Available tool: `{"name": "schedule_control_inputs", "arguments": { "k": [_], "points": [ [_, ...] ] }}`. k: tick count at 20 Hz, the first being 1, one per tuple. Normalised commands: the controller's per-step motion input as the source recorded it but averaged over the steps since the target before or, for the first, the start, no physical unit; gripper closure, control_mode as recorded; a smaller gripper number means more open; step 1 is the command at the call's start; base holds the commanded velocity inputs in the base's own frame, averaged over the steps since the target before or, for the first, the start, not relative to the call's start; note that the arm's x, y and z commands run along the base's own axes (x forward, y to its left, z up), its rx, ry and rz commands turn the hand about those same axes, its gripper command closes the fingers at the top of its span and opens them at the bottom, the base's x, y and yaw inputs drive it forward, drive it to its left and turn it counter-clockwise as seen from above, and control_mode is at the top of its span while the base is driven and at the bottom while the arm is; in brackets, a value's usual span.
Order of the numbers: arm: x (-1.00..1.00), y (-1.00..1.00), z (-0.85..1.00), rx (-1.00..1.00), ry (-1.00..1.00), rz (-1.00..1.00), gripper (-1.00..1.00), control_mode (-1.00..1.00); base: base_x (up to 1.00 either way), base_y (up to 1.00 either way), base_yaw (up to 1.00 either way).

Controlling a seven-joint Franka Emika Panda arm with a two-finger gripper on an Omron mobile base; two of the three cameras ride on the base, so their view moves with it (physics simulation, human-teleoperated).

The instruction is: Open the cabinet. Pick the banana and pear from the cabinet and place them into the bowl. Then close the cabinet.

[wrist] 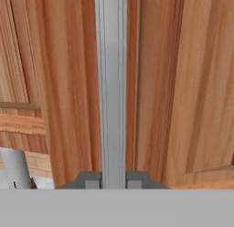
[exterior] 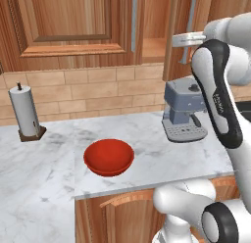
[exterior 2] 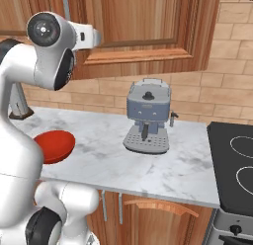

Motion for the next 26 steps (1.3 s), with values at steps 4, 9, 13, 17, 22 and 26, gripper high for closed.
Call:
{"name": "schedule_control_inputs", "arguments": {
  "k": [4, 9, 13, 17, 22, 26],
  "points": [
    [-0.91, -0.37, 0.00, 0.00, 0.00, 0.07, 1.00, -1.00, 0.00, 0.00, 0.00],
    [-0.92, -0.39, 0.00, 0.00, 0.00, 0.08, 1.00, -1.00, 0.00, 0.00, 0.00],
    [-0.95, -0.30, -0.01, 0.00, 0.00, 0.10, 1.00, -1.00, 0.00, 0.00, 0.00],
    [-0.76, 0.17, 0.00, 0.00, 0.00, 0.03, 1.00, -1.00, 0.00, 0.00, 0.00],
    [-0.25, 0.69, 0.00, -0.06, 0.00, 0.00, 1.00, -1.00, 0.00, 0.00, 0.00],
    [0.00, 0.93, 0.00, -0.12, 0.05, 0.00, 1.00, -1.00, 0.00, 0.00, 0.00]
  ]
}}
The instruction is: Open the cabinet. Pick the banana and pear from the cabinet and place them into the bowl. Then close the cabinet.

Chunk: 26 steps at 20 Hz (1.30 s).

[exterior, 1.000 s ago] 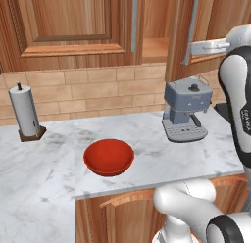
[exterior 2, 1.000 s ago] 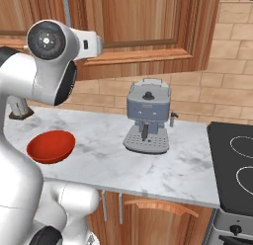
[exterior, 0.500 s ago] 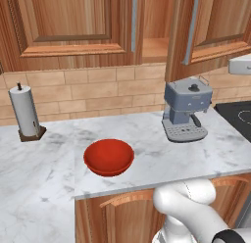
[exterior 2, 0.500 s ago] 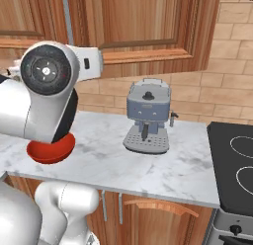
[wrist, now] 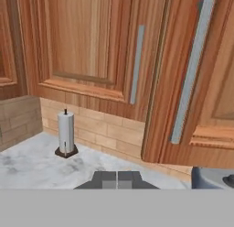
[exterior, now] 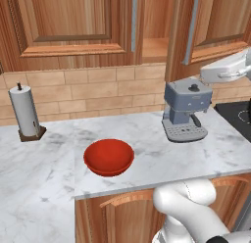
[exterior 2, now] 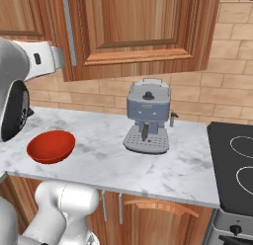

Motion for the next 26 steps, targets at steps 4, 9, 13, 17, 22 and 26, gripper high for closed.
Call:
{"name": "schedule_control_inputs", "arguments": {
  "k": [4, 9, 13, 17, 22, 26],
  "points": [
    [0.12, 0.81, 0.00, -0.11, 0.12, -0.01, 1.00, -1.00, 0.00, 0.00, 0.00],
    [0.22, 0.64, -0.03, -0.13, 0.19, 0.00, 1.00, -1.00, 0.00, 0.00, 0.00],
    [0.09, 0.45, -0.03, -0.16, 0.16, 0.00, 1.00, -1.00, 0.00, 0.00, 0.00],
    [0.09, 0.21, -0.14, -0.19, 0.04, 0.00, 1.00, -1.00, 0.00, 0.00, 0.00],
    [0.31, 0.06, -0.17, -0.22, -0.07, -0.01, 1.00, -1.00, 0.00, 0.00, 0.00],
    [0.41, 0.00, -0.01, -0.23, -0.15, -0.06, 1.00, -1.00, 0.00, 0.00, 0.00]
  ]
}}
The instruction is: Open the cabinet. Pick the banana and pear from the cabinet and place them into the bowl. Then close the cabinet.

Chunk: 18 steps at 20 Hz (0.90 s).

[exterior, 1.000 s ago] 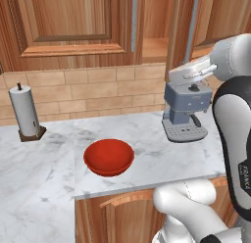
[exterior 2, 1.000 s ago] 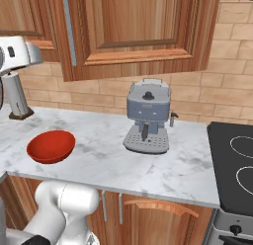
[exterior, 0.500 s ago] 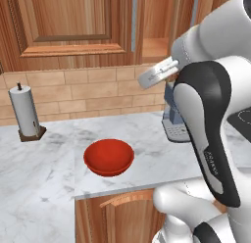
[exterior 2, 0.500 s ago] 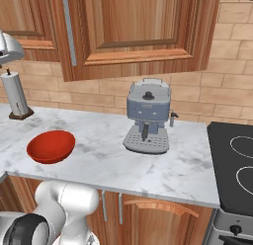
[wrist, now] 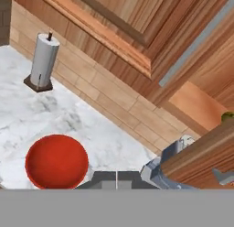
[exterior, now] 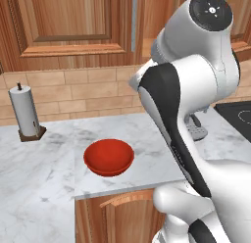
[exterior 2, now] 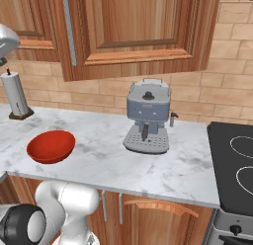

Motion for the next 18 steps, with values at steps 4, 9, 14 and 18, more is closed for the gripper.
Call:
{"name": "schedule_control_inputs", "arguments": {
  "k": [4, 9, 14, 18],
  "points": [
    [0.39, 0.02, 0.00, -0.22, -0.14, -0.08, 1.00, -1.00, 0.00, 0.00, 0.00],
    [0.41, 0.02, 0.00, -0.19, -0.02, -0.11, 1.00, -1.00, 0.00, 0.00, 0.00],
    [0.33, 0.00, 0.00, -0.16, 0.00, -0.16, 1.00, -1.00, 0.00, 0.00, 0.00],
    [0.31, 0.00, 0.00, -0.13, 0.00, -0.17, 1.00, -1.00, 0.00, 0.00, 0.00]
  ]
}}
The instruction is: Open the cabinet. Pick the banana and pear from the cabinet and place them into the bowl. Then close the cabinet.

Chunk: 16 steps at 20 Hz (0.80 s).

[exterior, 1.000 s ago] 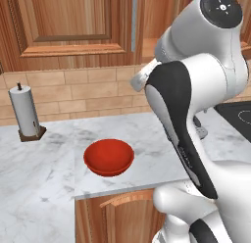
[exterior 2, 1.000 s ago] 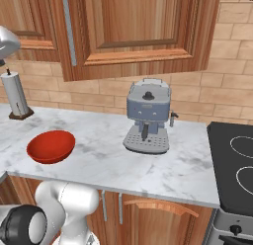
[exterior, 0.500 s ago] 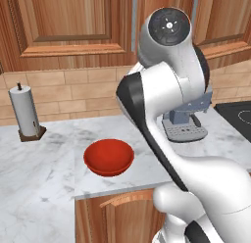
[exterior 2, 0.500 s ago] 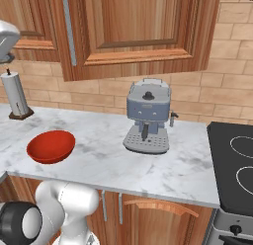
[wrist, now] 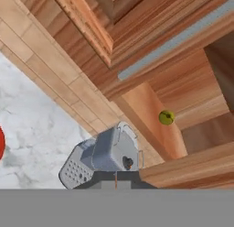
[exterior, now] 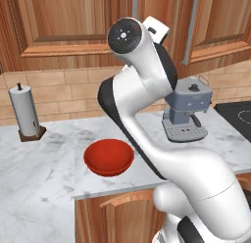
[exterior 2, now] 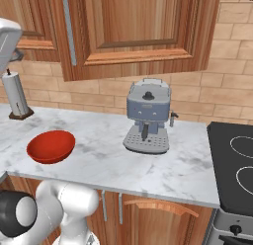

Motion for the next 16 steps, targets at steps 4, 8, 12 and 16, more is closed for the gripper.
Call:
{"name": "schedule_control_inputs", "arguments": {
  "k": [4, 8, 12, 16],
  "points": [
    [0.32, 0.00, 0.00, -0.11, 0.00, -0.16, 1.00, -1.00, 0.00, 0.00, 0.00],
    [0.24, 0.00, 0.00, -0.10, 0.00, -0.15, 1.00, -1.00, 0.00, 0.00, 0.00],
    [0.23, 0.00, -0.01, -0.09, 0.00, -0.15, 1.00, -1.00, 0.00, 0.00, 0.00],
    [0.29, 0.00, -0.04, -0.08, 0.00, -0.13, 1.00, -1.00, 0.00, 0.00, 0.00]
  ]
}}
